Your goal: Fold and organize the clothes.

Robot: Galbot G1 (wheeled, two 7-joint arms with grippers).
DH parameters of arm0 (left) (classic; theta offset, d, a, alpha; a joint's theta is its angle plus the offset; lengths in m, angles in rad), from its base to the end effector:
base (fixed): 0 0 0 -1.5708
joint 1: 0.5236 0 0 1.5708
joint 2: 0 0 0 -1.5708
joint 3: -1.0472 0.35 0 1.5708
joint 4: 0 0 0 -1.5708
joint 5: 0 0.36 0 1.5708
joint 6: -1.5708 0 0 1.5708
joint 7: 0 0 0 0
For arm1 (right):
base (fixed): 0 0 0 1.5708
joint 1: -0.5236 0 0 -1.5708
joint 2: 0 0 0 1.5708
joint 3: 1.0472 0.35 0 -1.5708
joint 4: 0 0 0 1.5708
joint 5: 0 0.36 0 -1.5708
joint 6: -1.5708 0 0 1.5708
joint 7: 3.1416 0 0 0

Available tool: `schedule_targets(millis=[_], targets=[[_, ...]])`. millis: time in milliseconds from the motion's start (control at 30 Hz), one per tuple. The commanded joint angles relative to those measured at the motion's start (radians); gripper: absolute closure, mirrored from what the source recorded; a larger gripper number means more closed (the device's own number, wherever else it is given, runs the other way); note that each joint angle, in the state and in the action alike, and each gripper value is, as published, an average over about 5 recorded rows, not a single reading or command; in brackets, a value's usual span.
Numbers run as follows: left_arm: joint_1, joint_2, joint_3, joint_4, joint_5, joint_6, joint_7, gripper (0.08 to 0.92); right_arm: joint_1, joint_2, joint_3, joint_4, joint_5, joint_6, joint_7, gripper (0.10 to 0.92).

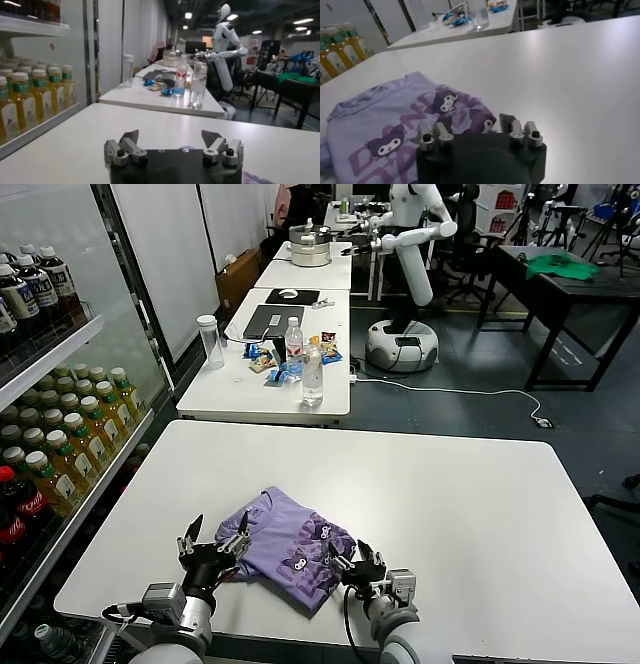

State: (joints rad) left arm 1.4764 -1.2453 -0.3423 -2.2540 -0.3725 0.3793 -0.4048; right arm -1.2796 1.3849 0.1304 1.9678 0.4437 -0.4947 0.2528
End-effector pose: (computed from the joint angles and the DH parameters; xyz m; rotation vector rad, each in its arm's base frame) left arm 0.1946 -0.0085 -0.2347 0.0199 -2.9061 0.1009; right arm 0.2453 0.0861 -0.2951 0.3885 -2.6238 -0.2741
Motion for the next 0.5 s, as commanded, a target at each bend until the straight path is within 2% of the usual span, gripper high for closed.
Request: schedule_targets(millis=[33, 300, 500], targets=[[0.015, -0.005, -0.033, 0.006, 0.007, -0.006, -0.003, 0.177, 0.047, 0.03, -0.04, -0.065, 0.084, 0.002, 0.054, 0.448], [0.004, 0.0, -0.03, 0.018, 0.004, -0.004, -0.003, 0.177, 0.094, -0.031, 0.014, -0.079, 0.048, -0.006, 0.014, 0.681], [-0.003, 0.006, -0.027, 0.03, 0.001, -0.004, -0.003, 0.177, 0.251, -0.169, 0.056, -0.154, 0.02, -0.055, -0.08, 0.846]])
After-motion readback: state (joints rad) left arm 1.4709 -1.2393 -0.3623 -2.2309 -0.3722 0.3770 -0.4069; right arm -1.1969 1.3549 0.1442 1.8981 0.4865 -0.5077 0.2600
